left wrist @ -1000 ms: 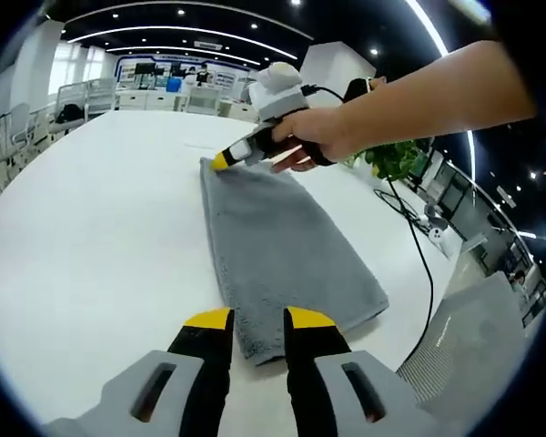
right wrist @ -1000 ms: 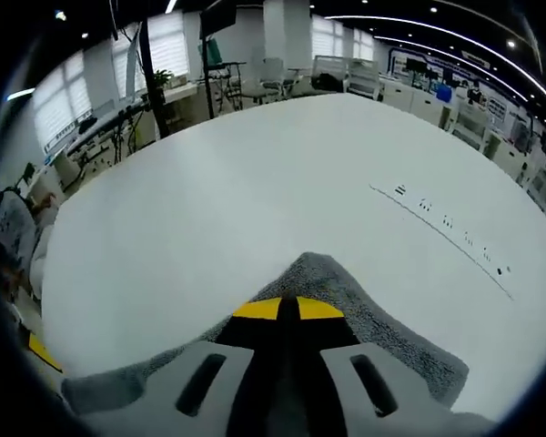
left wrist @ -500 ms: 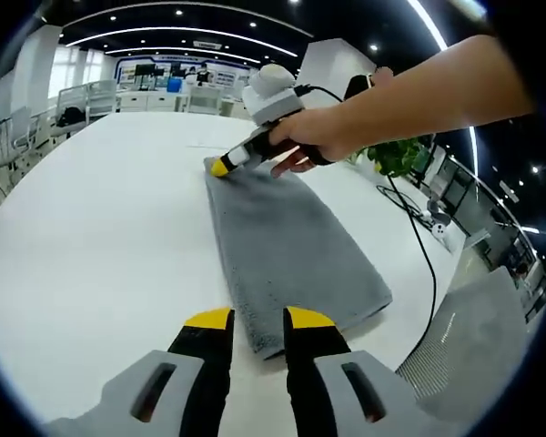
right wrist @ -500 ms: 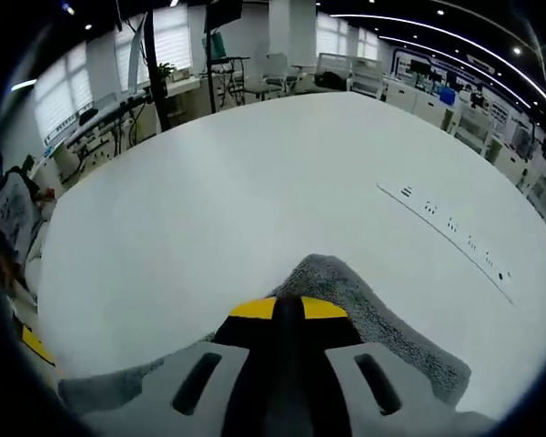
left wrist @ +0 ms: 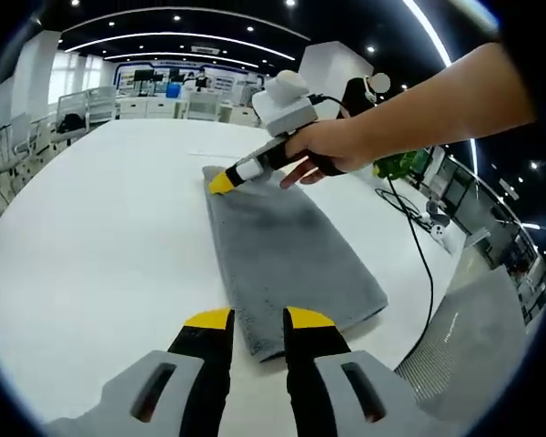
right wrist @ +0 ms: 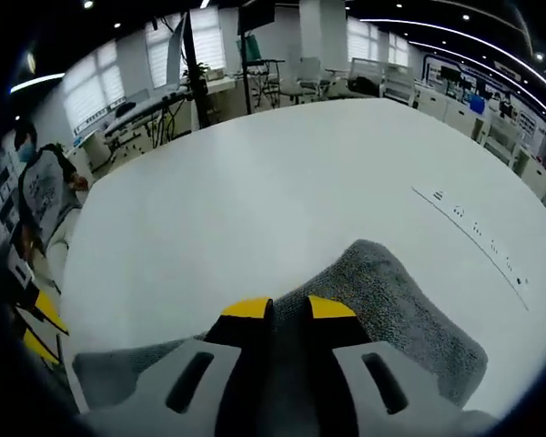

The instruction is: Fold the towel on the table until its edges align and the towel forms a compact rectangular stack.

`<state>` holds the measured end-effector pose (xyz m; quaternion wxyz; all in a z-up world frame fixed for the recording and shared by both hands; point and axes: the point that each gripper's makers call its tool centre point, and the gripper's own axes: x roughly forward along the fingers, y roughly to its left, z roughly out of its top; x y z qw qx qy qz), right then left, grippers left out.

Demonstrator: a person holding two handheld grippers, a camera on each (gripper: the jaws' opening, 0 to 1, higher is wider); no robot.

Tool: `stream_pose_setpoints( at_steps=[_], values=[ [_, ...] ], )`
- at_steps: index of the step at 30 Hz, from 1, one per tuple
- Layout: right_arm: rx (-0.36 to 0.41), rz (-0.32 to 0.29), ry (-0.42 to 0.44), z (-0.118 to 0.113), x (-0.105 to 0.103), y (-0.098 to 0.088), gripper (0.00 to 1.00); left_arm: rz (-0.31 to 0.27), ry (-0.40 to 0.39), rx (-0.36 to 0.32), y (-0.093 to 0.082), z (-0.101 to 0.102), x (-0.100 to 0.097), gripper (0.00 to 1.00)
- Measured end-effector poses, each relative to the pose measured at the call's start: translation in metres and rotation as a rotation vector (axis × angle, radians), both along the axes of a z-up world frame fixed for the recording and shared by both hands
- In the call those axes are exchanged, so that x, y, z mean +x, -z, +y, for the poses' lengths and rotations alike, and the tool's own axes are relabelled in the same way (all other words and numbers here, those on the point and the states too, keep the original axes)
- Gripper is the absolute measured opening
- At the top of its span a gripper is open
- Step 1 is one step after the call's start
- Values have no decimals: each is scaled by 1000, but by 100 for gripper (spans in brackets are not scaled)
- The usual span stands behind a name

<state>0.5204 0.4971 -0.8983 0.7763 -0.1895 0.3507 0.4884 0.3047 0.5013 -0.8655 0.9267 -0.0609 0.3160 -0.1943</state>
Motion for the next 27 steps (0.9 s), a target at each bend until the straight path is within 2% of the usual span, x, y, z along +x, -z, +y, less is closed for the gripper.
stream_pose_setpoints(
  at_steps=[3, 5, 6, 9, 10, 16, 23, 25, 27],
  values=[
    [-8, 22, -13, 2, -12, 5, 13, -1, 1, 3, 1, -1, -1, 22],
    [-11, 21, -19, 1, -12, 11, 14, 0, 2, 6, 1, -1, -2, 22],
    [-6, 20, -17, 2, -20, 6, 15, -2, 4, 7, 0, -2, -2, 22],
    [18, 16, -1, 1, -19, -1, 14, -9, 8, 11, -4, -2, -4, 22],
    [26, 5, 4, 0, -22, -9, 14, -10, 9, 12, -5, -2, -4, 22],
    [92, -24, 63, -16, -11, -37, 15, -25, -8, 40, -5, 4, 2, 23],
    [140, -51, 98, -29, -7, -60, 25, -82, -25, 80, -15, 10, 6, 30],
    [140, -81, 117, -34, -9, -69, 29, -91, -27, 82, -16, 12, 7, 32],
    [160, -108, 140, -40, -3, -75, 31, -96, -29, 97, -16, 15, 8, 32]
  ],
)
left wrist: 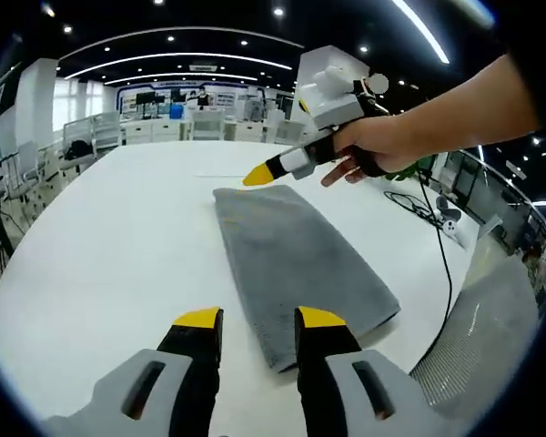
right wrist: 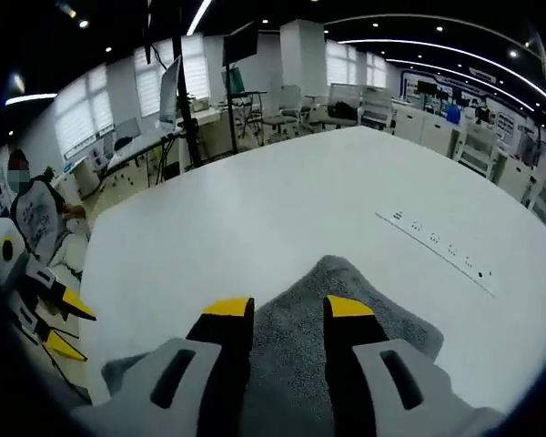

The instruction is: Fold the towel on the table until its edges align and the towel forms a compact rectangular stack.

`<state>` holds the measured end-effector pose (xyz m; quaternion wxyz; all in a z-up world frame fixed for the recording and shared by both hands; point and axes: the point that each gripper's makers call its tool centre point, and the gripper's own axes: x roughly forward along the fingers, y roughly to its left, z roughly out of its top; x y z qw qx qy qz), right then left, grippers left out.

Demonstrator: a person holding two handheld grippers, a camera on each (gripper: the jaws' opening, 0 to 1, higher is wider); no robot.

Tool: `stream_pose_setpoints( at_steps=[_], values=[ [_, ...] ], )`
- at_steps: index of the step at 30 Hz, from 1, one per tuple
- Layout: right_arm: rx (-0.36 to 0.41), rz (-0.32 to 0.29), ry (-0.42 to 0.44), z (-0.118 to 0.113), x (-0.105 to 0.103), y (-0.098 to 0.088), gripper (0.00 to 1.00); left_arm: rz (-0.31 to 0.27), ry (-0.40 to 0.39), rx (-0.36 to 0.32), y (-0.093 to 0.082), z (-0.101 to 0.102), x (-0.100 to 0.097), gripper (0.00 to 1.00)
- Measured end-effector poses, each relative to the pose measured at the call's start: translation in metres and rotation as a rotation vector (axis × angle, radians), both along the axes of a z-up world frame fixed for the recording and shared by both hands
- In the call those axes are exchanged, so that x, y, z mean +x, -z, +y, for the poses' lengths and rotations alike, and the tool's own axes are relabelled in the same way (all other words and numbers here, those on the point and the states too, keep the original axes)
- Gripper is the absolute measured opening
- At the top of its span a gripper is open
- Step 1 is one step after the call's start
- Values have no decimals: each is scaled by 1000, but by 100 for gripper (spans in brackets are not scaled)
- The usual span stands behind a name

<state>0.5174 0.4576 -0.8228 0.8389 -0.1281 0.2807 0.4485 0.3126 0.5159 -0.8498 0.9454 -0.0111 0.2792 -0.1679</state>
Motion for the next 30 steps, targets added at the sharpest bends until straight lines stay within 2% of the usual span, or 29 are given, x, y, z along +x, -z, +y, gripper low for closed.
stream_pose_setpoints(
  at_steps=[5, 13, 21, 23, 30],
  values=[
    [22, -12, 32, -9, -11, -15, 40, -9, 11, 27, 0, 0, -2, 35],
    [64, -16, 74, -28, -16, -27, 48, -47, 29, 48, -17, -5, 0, 37],
    [79, -33, 93, -55, -20, -34, 50, -86, 38, 53, -35, -8, 17, 39],
    [90, -30, 126, -66, -17, -36, 49, -102, 44, 62, -40, -7, 22, 39],
    [88, -40, 124, -86, -24, -41, 50, -101, 72, 92, -48, -8, 28, 42]
  ],
)
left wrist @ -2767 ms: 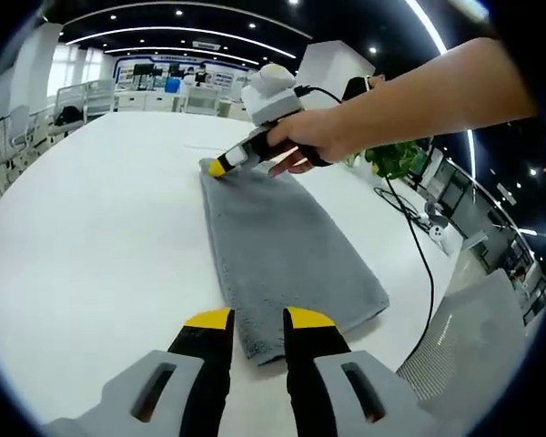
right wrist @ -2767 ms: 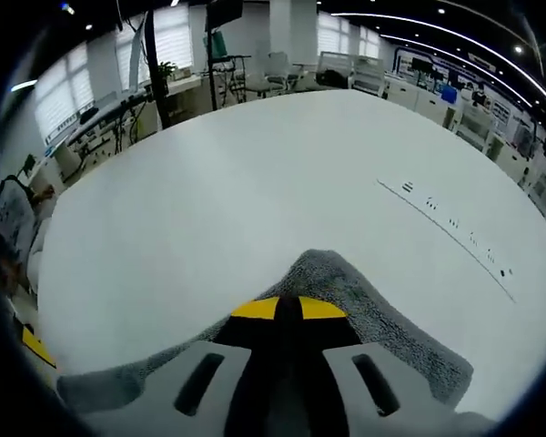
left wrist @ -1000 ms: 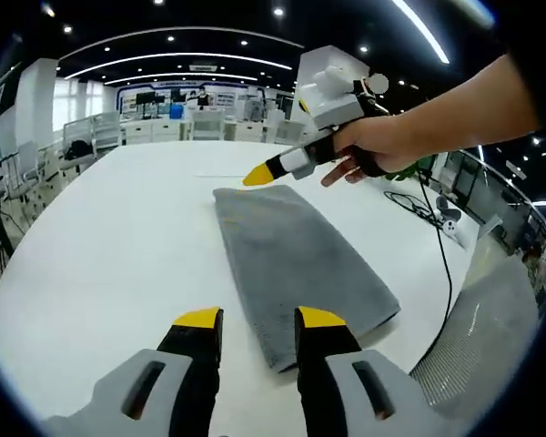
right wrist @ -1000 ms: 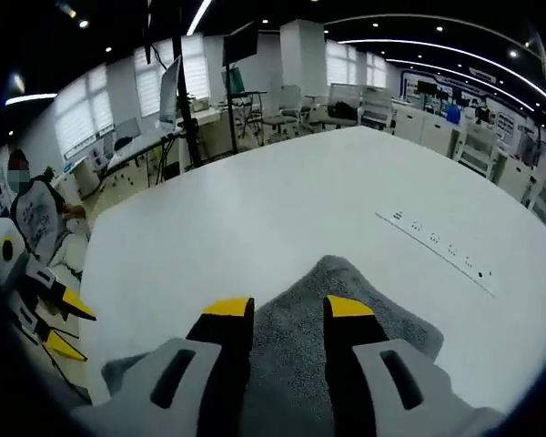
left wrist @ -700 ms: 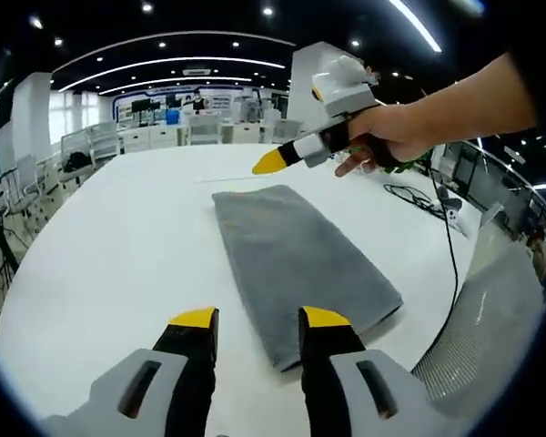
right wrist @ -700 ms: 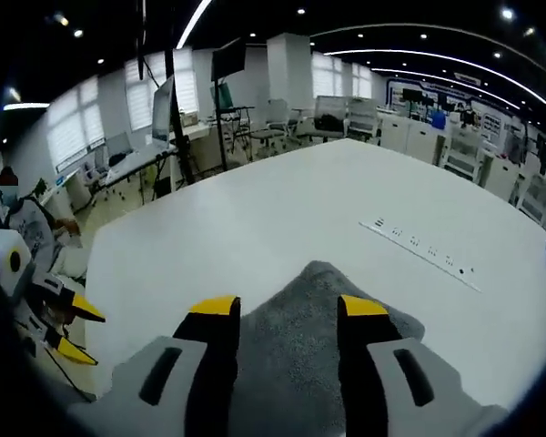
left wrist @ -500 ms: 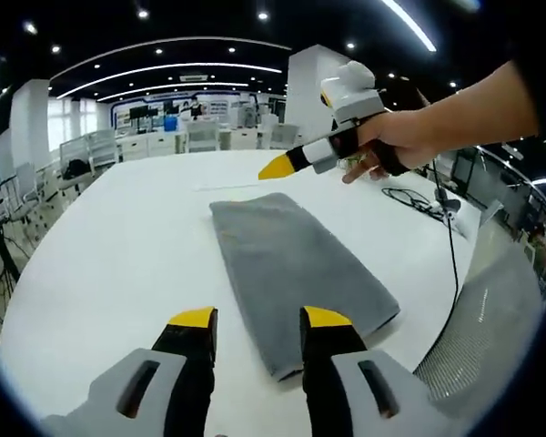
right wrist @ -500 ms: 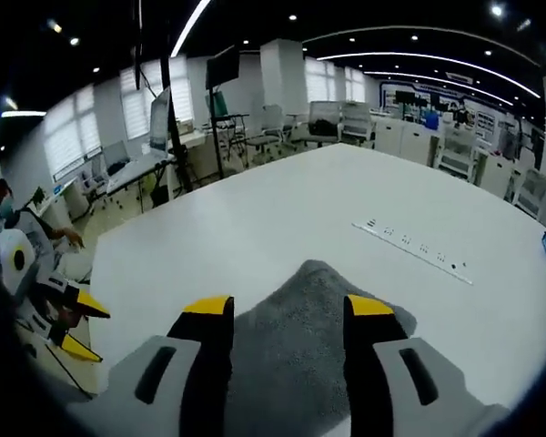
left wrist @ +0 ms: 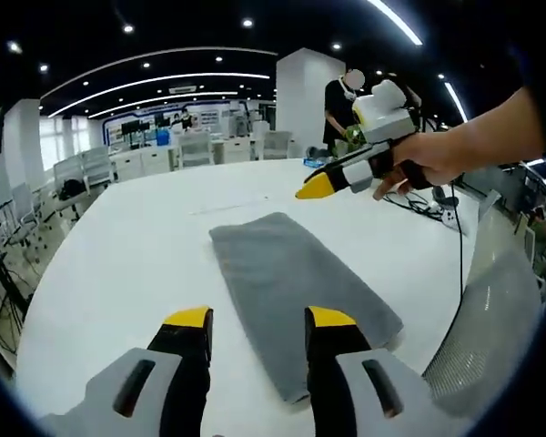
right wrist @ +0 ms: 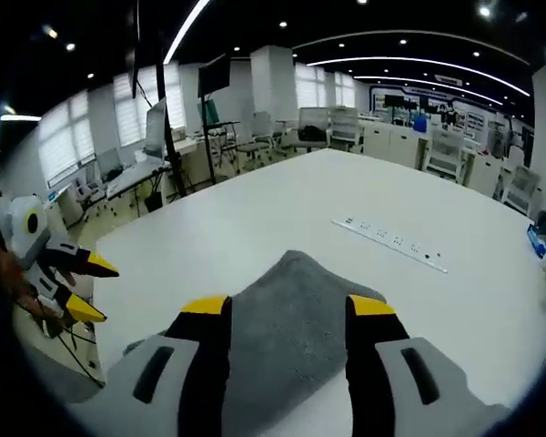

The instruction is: Fold the towel on the table until its edges align and the towel forms a compact rectangular stack.

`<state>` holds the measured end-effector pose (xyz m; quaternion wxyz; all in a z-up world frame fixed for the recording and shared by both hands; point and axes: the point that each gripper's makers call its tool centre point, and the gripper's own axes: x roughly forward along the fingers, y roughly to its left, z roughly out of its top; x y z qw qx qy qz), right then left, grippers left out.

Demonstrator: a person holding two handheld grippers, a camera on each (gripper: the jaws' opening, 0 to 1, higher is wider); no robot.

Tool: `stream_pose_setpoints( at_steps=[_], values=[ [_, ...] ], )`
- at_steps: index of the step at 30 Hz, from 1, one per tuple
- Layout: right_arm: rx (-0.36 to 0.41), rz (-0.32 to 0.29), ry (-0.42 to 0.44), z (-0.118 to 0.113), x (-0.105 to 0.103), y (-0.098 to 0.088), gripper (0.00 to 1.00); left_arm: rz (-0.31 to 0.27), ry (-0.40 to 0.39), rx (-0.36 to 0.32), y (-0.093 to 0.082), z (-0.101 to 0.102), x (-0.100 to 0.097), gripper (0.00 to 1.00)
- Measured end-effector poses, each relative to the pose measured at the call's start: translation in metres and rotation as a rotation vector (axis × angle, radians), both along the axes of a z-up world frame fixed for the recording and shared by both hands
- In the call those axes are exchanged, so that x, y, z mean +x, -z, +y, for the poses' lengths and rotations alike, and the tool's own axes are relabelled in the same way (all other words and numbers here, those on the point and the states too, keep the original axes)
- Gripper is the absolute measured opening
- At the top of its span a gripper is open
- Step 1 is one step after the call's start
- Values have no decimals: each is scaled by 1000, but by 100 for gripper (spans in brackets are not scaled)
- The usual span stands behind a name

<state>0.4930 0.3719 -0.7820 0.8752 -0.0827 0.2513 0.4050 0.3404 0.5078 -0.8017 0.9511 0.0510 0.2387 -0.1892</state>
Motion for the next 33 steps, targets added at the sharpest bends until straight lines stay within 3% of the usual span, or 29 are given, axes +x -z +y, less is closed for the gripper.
stream_pose_setpoints(
  at_steps=[10, 17, 33],
  values=[
    [11, 34, 14, -24, -23, 16, 50, -20, 44, 24, -18, -8, 3, 43],
    [21, 59, 12, -30, -45, 27, 50, -17, 64, 48, -17, -13, 5, 44],
    [8, 98, -7, -43, -74, 47, 49, 41, 108, 103, -4, -19, 9, 43]
  ],
)
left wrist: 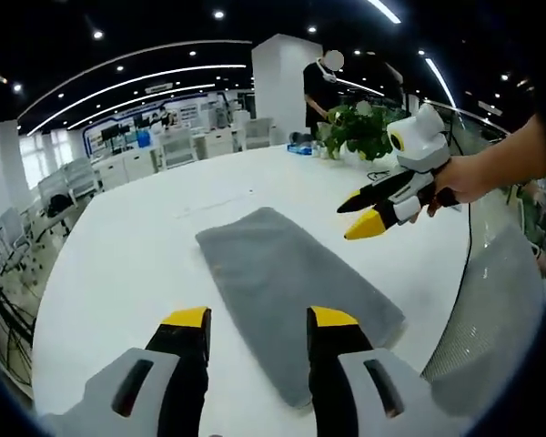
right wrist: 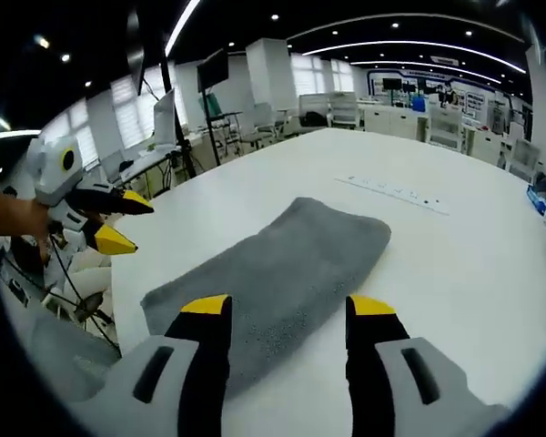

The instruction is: Fold the towel on the table until its edges align and the towel forms a compact rectangular stack.

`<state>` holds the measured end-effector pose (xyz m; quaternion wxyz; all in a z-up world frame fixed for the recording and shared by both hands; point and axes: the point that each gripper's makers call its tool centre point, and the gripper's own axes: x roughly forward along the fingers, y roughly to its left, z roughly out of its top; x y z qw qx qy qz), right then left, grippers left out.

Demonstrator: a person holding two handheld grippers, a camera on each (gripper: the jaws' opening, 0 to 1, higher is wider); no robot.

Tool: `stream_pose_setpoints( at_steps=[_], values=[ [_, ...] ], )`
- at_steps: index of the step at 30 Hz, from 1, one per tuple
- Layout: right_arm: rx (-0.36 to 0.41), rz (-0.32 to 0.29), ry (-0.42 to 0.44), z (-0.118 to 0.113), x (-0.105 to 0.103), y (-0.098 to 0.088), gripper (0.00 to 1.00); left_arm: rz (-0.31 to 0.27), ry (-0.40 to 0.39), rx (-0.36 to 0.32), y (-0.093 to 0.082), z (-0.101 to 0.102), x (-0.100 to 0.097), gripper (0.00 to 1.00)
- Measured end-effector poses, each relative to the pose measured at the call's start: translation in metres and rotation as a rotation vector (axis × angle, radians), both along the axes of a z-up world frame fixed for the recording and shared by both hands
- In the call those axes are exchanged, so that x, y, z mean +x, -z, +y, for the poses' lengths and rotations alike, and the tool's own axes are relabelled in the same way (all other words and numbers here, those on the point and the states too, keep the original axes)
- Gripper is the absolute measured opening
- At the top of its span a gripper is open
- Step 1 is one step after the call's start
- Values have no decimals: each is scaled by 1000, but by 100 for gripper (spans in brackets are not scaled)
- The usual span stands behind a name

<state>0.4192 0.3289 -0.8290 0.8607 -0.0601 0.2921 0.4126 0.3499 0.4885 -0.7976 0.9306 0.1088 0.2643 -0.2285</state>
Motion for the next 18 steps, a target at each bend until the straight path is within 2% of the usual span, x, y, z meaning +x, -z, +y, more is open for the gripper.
stream_pose_setpoints(
  at_steps=[11, 18],
  values=[
    [-12, 51, -3, 0, -19, 25, 41, 48, 44, 25, 16, -1, 10, 39],
    [-46, 76, -18, 4, -30, 38, 37, 114, 64, 39, 40, 4, 15, 34]
  ],
)
